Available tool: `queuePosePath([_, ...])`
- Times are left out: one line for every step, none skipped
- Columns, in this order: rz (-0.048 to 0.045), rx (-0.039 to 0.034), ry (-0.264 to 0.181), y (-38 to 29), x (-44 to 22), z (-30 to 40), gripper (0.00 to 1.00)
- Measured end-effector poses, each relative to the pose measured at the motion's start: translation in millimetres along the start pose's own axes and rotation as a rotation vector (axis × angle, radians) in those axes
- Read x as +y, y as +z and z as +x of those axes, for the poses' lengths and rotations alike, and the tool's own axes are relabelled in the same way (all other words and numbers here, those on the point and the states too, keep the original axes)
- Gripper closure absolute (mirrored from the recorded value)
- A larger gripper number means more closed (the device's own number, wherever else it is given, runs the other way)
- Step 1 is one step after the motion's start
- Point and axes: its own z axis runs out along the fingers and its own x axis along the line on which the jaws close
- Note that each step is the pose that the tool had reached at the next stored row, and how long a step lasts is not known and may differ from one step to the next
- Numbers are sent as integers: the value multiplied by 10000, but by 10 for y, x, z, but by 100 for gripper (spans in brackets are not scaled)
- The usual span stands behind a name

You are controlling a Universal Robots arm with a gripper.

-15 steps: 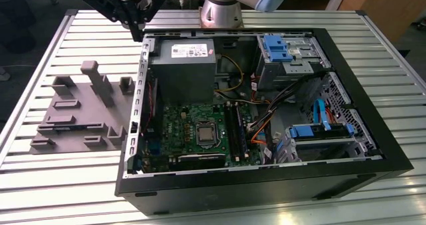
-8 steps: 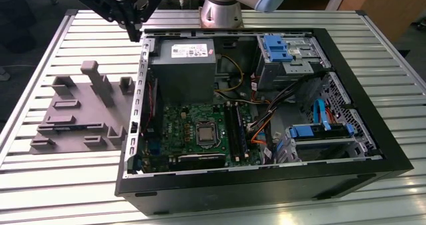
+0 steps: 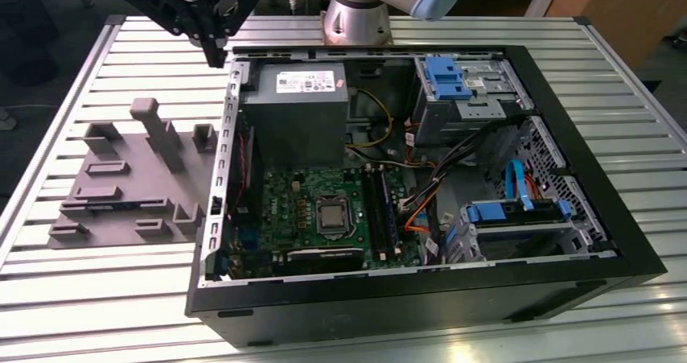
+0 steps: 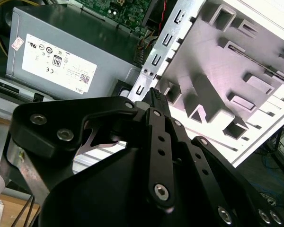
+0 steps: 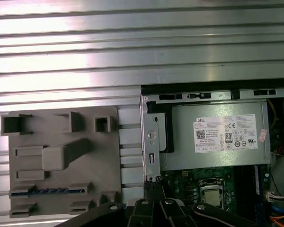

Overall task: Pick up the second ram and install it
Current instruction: 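Reach for the second ram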

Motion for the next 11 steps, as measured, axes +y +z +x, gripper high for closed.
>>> queuePosePath([0, 1, 0, 0, 0, 5, 89])
queuePosePath([0, 0, 0, 0, -1, 10, 89])
queuePosePath([0, 0, 0, -1, -1, 16, 89])
queuePosePath([0, 0, -1, -1, -2, 23, 89])
queuePosePath([0, 0, 0, -1, -2, 30, 89])
queuePosePath([0, 0, -1, -1, -3, 38, 89])
queuePosePath([0, 0, -1, -1, -4, 46, 89])
queuePosePath([0, 0, 0, -1, -4, 55, 89])
queuePosePath([0, 1, 0, -2, -5, 64, 89])
queuePosePath([0, 0, 0, -2, -5, 73, 89])
queuePosePath([0, 0, 0, -2, -6, 83, 89])
